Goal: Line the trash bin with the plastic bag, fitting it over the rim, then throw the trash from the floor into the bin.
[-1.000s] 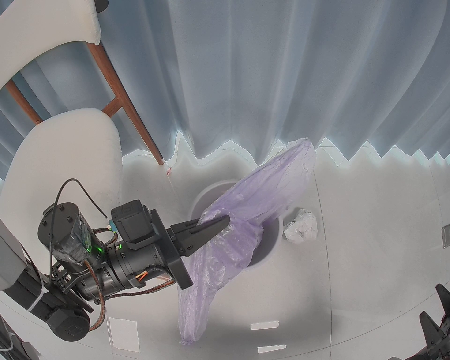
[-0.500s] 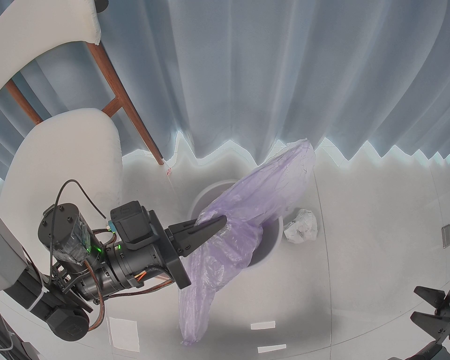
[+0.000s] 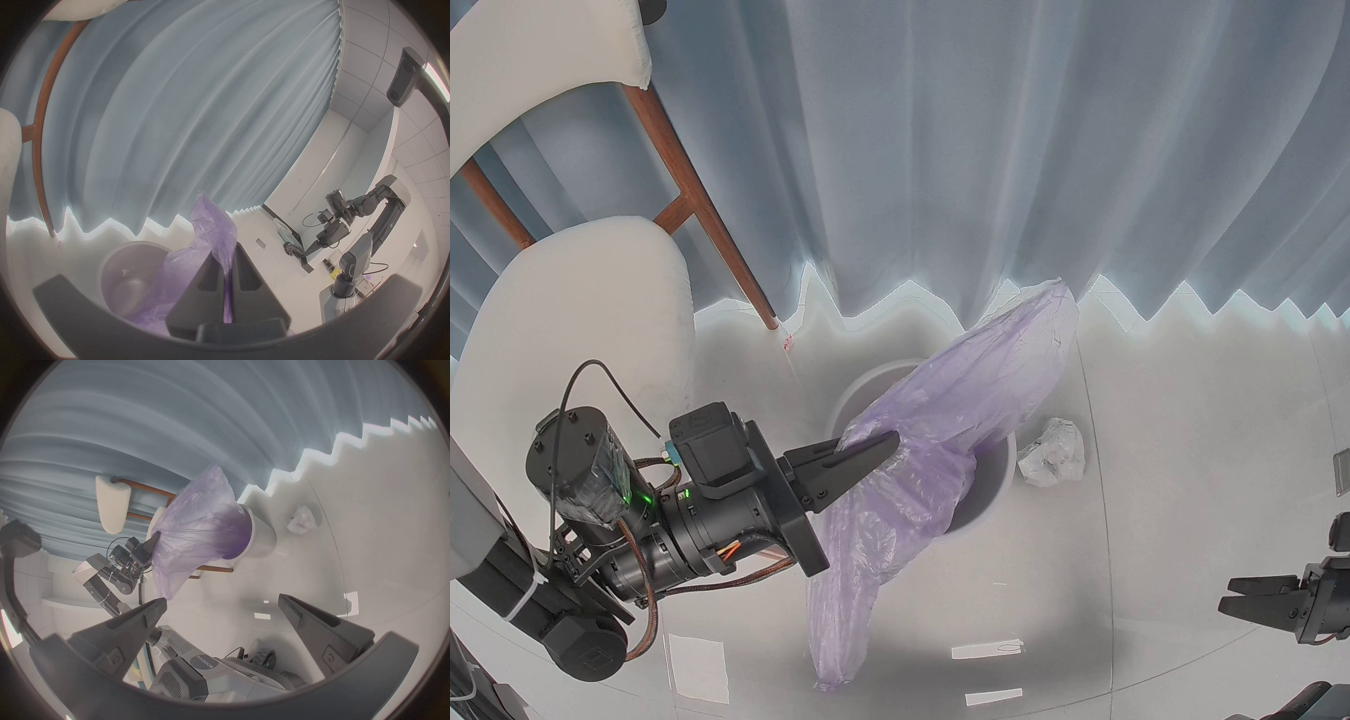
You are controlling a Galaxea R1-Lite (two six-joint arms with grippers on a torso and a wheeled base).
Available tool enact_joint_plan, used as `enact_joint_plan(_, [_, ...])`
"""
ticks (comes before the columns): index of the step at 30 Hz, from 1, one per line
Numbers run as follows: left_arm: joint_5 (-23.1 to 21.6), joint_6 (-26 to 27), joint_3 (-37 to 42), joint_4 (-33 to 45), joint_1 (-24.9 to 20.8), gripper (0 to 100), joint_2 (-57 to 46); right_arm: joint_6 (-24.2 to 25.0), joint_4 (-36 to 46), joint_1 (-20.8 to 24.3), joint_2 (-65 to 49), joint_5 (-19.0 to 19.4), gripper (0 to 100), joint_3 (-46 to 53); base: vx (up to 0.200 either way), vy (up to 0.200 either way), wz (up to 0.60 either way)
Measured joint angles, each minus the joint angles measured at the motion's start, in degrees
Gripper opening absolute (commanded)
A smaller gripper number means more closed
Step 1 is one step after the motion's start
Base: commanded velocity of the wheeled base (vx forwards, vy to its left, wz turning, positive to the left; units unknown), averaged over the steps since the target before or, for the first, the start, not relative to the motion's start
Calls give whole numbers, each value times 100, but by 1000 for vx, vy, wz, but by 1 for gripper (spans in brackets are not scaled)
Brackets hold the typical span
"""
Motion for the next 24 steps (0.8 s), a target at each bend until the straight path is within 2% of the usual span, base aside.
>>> enact_joint_plan(15, [-77,-1,-89,0,-74,0,-177,72,6,284,1425,-4,100,-636,0,0,0])
enact_joint_plan(19, [-200,0,-91,2,-69,0,-204,419,23,364,1680,-4,100,-918,0,0,0])
enact_joint_plan(24, [-247,-1,-87,6,-55,0,-204,914,30,684,1901,-22,100,-1226,0,0,0])
